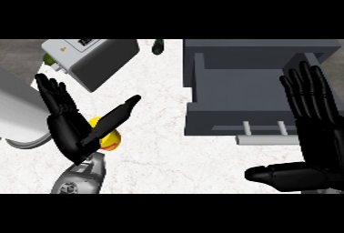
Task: Pick up the cup, place it into the drawer and close the drawer
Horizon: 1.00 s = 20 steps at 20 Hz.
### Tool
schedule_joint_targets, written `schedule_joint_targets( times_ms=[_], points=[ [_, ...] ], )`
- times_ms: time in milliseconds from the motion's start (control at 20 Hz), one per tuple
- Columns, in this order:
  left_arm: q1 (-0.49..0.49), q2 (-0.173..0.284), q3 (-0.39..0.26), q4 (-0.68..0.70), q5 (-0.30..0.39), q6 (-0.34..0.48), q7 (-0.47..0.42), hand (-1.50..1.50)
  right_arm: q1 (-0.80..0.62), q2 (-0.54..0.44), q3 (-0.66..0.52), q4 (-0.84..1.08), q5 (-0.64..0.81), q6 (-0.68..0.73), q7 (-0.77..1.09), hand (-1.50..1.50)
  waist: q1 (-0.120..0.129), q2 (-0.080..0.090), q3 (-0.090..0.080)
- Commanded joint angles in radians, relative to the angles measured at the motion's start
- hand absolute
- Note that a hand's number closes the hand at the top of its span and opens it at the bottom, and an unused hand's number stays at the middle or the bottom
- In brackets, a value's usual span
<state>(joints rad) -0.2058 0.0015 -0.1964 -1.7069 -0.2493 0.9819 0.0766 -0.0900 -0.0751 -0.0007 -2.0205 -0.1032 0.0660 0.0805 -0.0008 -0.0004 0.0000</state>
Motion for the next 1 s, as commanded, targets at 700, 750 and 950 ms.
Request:
schedule_joint_targets(
  times_ms=[700,750,950],
  points=[
    [0.229,-0.001,-0.017,0.144,0.375,0.081,-0.407,-1.5,0.045,-0.022,-0.026,-0.075,-0.044,0.048,0.045,-1.5,-0.002,0.0,-0.001],
    [0.239,-0.001,0.001,0.139,0.376,0.041,-0.39,-1.5,0.054,-0.008,-0.034,-0.016,-0.037,0.055,-0.025,-1.5,0.0,0.0,0.0],
    [0.261,0.005,0.087,0.132,0.398,-0.047,-0.412,-1.5,-0.015,-0.02,-0.031,-0.038,-0.03,0.037,0.059,-1.5,0.002,0.0,0.0]
  ],
)
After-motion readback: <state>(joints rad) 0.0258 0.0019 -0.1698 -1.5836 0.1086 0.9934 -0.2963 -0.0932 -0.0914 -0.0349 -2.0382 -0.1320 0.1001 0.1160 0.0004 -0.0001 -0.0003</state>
